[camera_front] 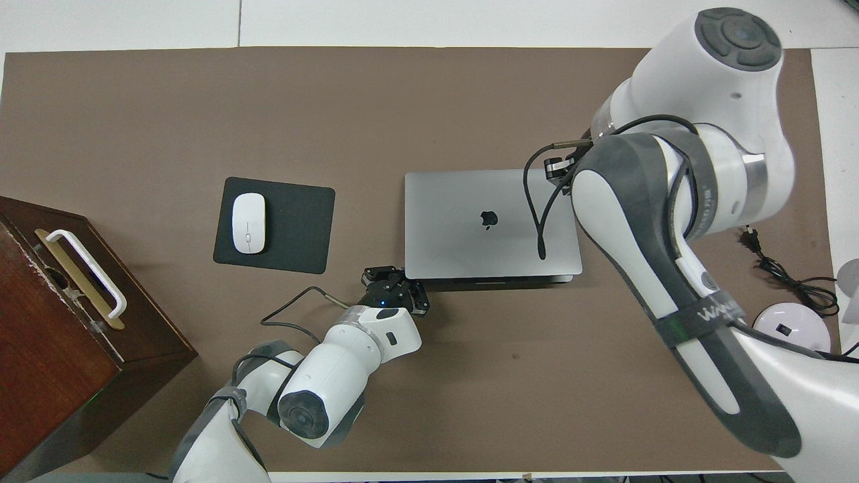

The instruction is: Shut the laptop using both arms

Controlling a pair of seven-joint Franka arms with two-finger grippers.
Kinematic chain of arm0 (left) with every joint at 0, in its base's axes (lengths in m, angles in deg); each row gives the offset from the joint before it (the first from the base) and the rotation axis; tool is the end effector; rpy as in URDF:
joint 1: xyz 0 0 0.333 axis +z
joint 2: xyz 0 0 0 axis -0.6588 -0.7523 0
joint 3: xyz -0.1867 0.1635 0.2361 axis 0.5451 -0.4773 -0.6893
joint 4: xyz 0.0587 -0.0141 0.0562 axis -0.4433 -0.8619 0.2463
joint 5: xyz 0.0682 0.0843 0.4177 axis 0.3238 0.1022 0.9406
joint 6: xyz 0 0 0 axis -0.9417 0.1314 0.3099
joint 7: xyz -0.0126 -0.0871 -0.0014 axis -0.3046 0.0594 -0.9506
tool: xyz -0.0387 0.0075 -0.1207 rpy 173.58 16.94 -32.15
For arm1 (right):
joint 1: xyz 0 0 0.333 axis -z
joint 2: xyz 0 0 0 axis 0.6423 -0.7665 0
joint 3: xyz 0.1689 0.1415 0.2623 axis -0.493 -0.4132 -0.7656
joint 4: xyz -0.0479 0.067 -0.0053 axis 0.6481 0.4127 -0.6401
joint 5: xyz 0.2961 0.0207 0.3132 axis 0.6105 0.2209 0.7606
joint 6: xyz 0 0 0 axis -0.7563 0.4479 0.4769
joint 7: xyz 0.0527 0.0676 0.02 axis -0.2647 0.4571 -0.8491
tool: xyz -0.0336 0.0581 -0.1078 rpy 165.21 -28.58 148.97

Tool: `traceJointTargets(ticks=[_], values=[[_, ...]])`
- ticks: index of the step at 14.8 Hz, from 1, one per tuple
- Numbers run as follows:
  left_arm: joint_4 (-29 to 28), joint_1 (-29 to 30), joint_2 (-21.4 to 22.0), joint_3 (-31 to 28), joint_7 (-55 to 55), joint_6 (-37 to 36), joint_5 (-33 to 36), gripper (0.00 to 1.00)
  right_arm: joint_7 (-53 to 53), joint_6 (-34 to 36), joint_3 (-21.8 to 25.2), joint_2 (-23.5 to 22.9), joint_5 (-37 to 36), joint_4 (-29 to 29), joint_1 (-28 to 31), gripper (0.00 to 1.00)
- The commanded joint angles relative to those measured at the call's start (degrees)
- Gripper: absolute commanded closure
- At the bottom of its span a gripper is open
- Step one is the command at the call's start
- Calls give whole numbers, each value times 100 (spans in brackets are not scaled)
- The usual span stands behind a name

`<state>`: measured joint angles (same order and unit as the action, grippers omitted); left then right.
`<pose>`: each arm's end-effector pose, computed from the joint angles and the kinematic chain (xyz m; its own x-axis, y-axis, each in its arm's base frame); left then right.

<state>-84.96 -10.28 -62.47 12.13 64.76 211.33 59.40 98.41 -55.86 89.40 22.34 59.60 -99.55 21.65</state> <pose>0.4095 -0.3653 0.2381 0.6203 -0.3986 0.6756 -0.5697 -0.8210 0.0387 0.6709 0.1780 0.4788 0.9958 0.0558 -0.0725 0.0496 -0.9952 -0.0848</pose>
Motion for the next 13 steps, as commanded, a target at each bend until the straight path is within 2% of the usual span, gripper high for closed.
traceJointTargets(ticks=[1, 3, 6, 12, 13], values=[[-258, -19, 215, -61, -145, -132, -91, 100, -113, 335, -56, 494, -441, -40, 187, 100], [-310, -27, 399, -61, -348, -176, -91, 100, -165, 590, -56, 749, -573, -40, 424, 100], [-389, -54, 715, -60, -619, -455, -100, 100, -813, 810, -48, 1109, -766, -57, 819, 100], [-398, -71, 2050, -78, -884, -2581, -100, 100, -1403, 1259, -48, 1664, -1224, -119, 1338, 100], [-398, -63, 2252, -78, -884, -2959, -100, 100, -1570, 1259, -48, 1734, -1224, -136, 1470, 86]])
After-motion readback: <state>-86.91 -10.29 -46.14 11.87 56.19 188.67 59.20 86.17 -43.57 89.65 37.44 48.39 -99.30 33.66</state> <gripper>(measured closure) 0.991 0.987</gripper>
